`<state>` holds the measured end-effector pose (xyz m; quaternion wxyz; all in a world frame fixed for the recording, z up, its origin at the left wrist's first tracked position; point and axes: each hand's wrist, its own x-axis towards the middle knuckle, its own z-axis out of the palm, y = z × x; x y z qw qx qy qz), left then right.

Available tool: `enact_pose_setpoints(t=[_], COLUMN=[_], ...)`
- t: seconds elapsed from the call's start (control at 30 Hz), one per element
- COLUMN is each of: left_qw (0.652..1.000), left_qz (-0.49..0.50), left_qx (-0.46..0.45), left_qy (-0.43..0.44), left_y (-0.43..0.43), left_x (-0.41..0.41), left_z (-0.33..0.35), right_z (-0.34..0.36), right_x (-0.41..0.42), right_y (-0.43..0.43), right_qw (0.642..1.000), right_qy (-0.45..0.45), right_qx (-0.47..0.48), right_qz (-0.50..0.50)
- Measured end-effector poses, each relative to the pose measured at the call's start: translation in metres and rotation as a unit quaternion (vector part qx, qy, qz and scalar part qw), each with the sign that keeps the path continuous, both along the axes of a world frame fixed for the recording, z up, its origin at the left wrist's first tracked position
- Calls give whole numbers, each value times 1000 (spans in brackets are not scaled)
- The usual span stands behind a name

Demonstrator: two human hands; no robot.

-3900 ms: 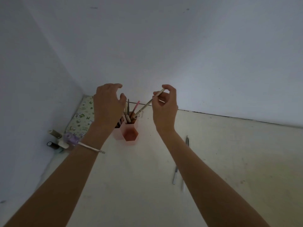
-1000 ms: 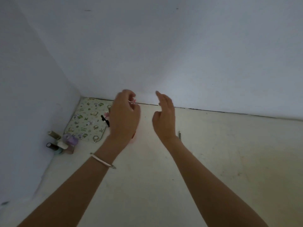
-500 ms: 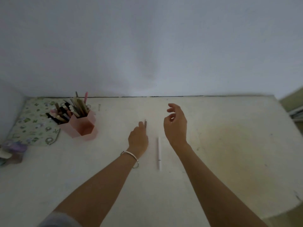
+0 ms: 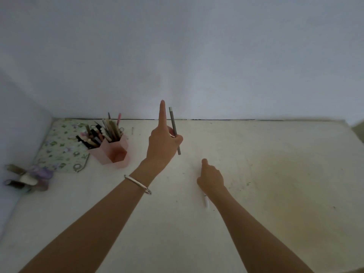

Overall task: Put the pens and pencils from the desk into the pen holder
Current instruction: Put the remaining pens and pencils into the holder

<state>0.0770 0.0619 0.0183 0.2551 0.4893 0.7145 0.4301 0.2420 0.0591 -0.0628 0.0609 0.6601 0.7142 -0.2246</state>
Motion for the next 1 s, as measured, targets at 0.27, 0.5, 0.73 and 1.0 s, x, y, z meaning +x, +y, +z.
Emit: enact_pose_setpoints(t=[0.27, 0.5, 0.73, 1.0], left_qw=[987, 964, 869, 918], left_qz=[119, 176, 113, 181], left_qx=[68, 50, -96, -31], left_qy=[83, 191, 472, 352], left_y=[-20, -36, -41, -57], left_x=[-97, -152, -160, -193], left_z=[28, 26, 0, 20], right_z=[93, 123, 107, 76], right_x=[-104, -162, -177, -210], right_y=[47, 53, 42, 16], right_qw=[890, 799, 801, 811], right_qy=[403, 533, 536, 524], right_qx=[212, 279, 264, 244], right_qz=[-30, 2, 3, 94])
